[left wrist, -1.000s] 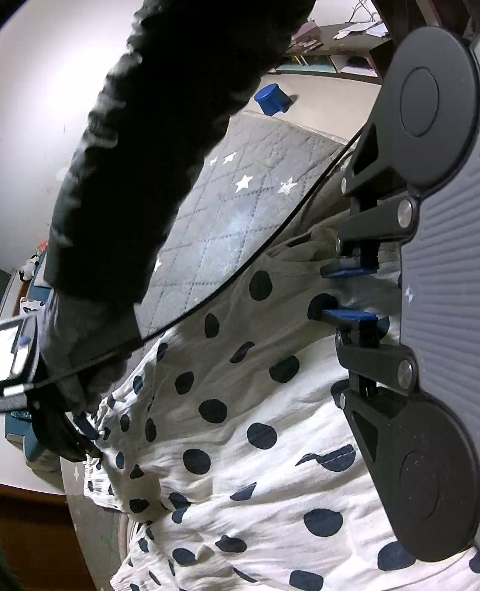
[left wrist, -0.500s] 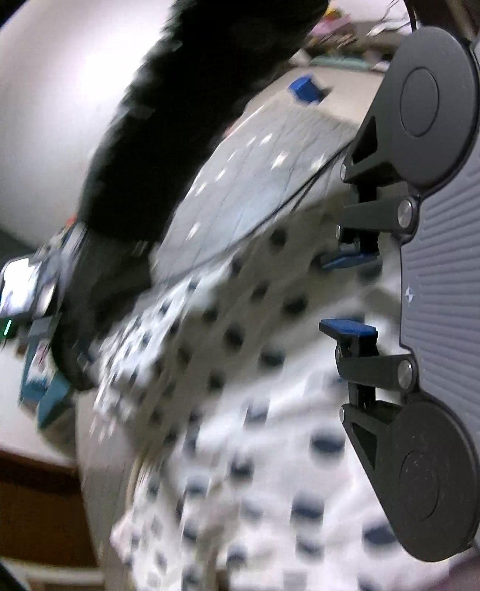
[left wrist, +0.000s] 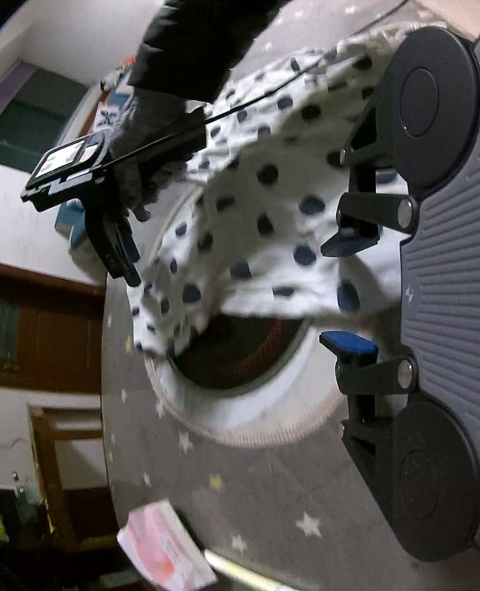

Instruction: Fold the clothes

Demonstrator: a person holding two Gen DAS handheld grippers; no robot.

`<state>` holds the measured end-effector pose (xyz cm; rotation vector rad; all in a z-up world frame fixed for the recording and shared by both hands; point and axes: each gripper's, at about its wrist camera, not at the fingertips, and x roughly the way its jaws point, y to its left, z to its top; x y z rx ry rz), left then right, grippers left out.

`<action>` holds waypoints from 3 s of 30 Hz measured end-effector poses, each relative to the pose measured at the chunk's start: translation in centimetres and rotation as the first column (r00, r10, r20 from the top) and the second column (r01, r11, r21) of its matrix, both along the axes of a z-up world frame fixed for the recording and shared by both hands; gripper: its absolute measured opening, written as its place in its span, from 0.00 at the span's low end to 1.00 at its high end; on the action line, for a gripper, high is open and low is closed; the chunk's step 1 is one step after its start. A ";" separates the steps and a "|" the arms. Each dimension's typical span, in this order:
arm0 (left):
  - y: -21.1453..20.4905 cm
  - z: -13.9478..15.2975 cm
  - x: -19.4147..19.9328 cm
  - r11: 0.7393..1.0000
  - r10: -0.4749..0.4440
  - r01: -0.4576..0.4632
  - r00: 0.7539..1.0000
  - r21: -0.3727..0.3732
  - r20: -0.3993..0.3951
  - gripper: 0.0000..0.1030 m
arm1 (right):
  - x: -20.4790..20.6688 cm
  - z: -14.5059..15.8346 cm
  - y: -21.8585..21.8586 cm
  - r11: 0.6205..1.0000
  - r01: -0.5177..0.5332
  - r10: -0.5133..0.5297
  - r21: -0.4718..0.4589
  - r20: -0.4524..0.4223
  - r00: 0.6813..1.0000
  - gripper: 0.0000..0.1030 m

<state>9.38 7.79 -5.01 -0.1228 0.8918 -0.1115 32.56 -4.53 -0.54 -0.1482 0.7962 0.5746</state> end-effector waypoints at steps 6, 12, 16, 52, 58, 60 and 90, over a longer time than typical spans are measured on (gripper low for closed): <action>0.3 -0.8 -0.1 1.000 -0.001 0.001 1.000 0.002 -0.014 0.45 | 1.3 -0.6 3.3 1.000 -0.013 0.014 -0.020 0.027 1.000 0.35; -0.3 -1.0 0.0 0.998 -0.025 0.025 1.000 0.050 0.008 0.19 | 2.7 -1.2 6.6 0.999 -0.026 0.028 -0.040 0.054 0.998 0.10; -0.2 -1.0 0.1 0.996 0.008 -0.008 1.000 0.084 0.011 0.03 | 3.5 -1.0 7.7 0.998 0.027 -0.020 -0.057 0.115 0.993 0.08; -3.3 0.4 11.0 0.996 -0.032 0.028 0.999 0.080 0.044 0.05 | -19.9 -1.4 -19.2 0.973 0.226 -0.224 -0.036 0.059 0.973 0.34; -3.0 -1.4 13.2 0.994 0.001 -0.003 1.000 0.110 0.015 0.05 | -19.1 -0.3 -20.6 0.972 0.231 -0.228 -0.045 0.063 0.972 0.34; -2.9 -1.5 13.4 0.993 0.007 -0.009 1.000 0.120 0.017 0.05 | -17.9 0.3 -20.6 0.978 0.207 -0.206 -0.005 0.066 0.976 0.34; -5.8 0.4 8.3 0.980 -0.130 0.114 0.987 0.164 0.090 0.07 | -13.9 0.4 -17.7 0.994 0.111 -0.111 0.004 0.060 0.992 0.43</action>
